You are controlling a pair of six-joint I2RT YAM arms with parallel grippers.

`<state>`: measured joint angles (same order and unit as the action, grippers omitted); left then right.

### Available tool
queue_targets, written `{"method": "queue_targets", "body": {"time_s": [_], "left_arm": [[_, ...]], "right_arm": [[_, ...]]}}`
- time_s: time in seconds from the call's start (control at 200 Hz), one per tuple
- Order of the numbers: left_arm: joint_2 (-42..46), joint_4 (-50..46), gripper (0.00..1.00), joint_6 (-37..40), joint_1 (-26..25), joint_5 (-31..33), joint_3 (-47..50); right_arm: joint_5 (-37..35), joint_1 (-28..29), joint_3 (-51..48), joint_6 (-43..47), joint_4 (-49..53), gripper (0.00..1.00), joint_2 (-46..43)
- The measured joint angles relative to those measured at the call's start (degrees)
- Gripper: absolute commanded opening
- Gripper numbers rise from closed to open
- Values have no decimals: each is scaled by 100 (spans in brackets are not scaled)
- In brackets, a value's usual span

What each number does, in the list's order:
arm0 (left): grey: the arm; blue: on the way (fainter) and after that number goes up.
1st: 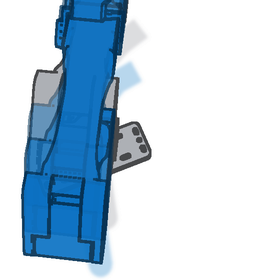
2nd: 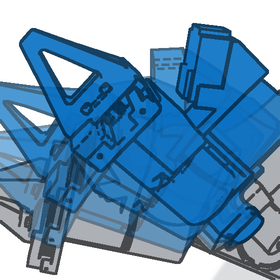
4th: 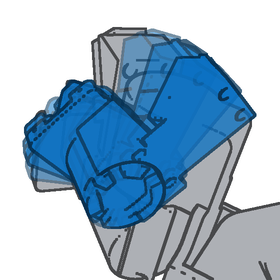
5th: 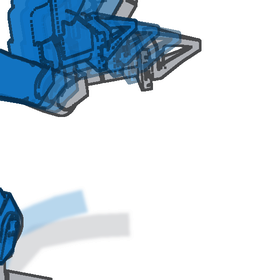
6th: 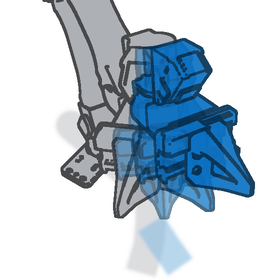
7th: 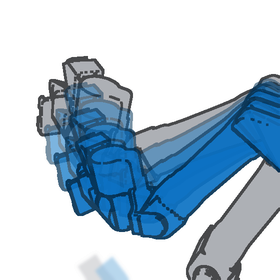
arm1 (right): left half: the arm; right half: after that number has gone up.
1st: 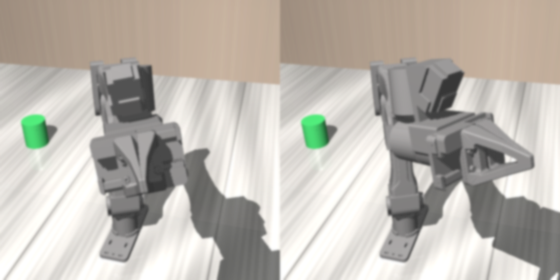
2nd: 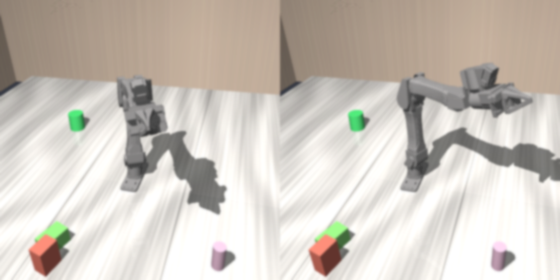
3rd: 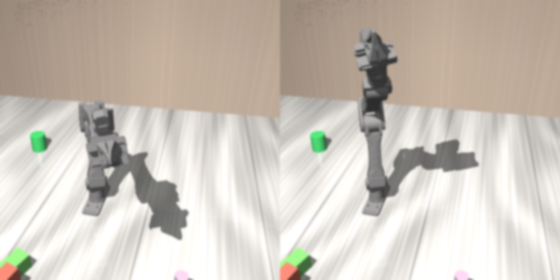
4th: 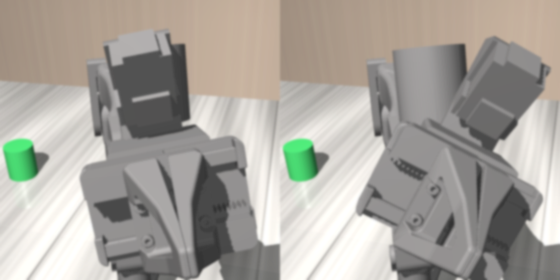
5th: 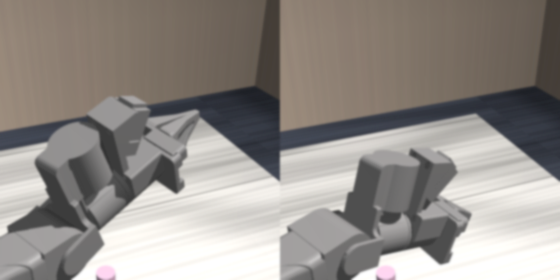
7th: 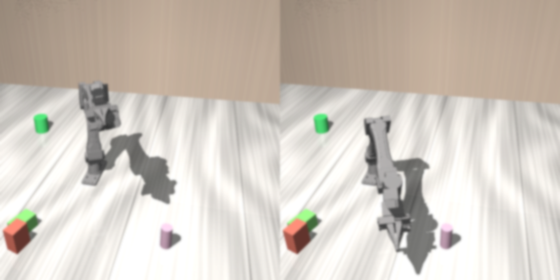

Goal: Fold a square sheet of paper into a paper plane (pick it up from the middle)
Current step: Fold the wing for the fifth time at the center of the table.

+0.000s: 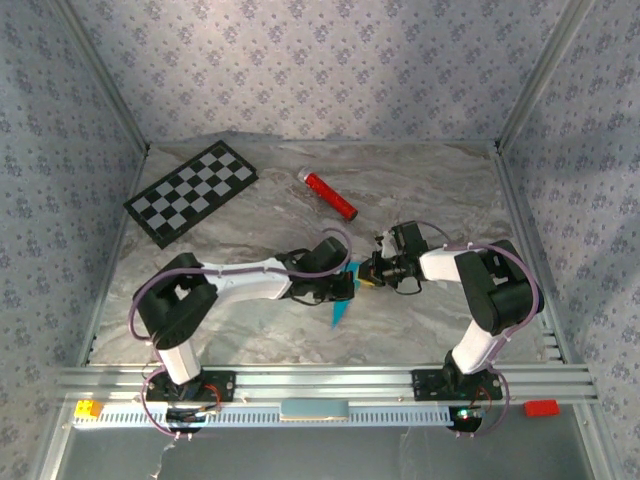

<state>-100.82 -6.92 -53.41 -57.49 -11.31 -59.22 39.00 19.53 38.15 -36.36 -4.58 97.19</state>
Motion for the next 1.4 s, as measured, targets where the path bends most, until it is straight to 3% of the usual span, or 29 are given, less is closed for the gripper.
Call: {"method": "queue_targets", "body": {"time_s": [0.345, 0.865, 1.224, 1.399], "left_arm": [[-682, 190, 1, -7, 13, -90, -116], [39, 1014, 2, -304, -116, -83, 1104], [671, 144, 3, -243, -400, -17, 1438], [881, -584, 4, 4, -374, 225, 1040]], "right_arm": [[-9, 15, -2, 2, -24, 0, 4], [92, 28, -2, 0, -116, 0, 70], [92, 28, -2, 0, -116, 0, 70], [87, 28, -2, 0, -107, 0, 61]]}}
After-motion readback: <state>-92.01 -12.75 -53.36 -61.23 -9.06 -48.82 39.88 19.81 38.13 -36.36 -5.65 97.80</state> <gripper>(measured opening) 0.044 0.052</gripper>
